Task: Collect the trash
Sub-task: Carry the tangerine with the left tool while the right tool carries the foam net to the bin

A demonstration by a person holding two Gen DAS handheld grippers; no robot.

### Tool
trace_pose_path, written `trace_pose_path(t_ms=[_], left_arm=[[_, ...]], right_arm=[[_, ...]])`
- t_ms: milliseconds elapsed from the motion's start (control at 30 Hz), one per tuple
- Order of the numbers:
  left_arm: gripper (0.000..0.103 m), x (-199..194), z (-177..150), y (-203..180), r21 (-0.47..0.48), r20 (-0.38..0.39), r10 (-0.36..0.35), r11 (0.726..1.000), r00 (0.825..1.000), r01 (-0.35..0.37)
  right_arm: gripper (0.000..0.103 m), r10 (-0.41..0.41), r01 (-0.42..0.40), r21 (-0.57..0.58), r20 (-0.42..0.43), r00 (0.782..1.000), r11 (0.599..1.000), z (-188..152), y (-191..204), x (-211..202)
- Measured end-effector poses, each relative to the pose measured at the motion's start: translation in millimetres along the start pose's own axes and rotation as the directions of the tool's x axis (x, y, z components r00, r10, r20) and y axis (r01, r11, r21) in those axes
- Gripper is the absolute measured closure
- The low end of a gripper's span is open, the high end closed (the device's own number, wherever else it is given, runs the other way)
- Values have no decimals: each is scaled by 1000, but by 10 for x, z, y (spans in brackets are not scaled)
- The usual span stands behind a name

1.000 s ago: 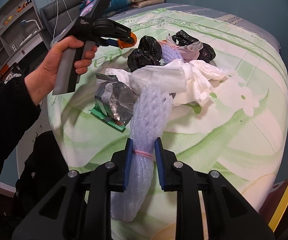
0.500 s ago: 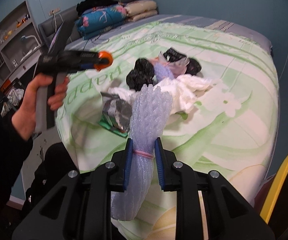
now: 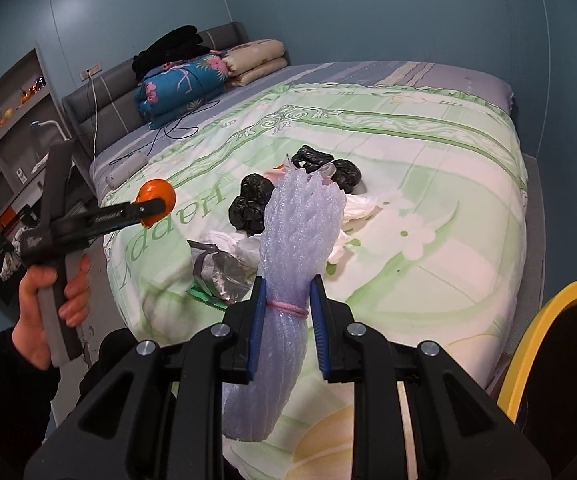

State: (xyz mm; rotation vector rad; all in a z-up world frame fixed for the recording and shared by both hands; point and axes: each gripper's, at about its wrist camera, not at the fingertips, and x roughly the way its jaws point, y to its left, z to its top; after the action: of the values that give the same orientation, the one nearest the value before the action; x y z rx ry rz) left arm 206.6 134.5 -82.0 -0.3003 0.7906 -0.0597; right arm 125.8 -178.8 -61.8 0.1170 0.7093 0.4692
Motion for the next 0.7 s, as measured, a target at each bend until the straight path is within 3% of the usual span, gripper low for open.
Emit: trace_pose_path(t_ms=[700], left_arm=[[69, -252, -302, -1027, 125, -19, -180, 975, 983, 181]], right_arm=[[82, -131, 121, 128, 73, 989, 984, -43, -621, -547]])
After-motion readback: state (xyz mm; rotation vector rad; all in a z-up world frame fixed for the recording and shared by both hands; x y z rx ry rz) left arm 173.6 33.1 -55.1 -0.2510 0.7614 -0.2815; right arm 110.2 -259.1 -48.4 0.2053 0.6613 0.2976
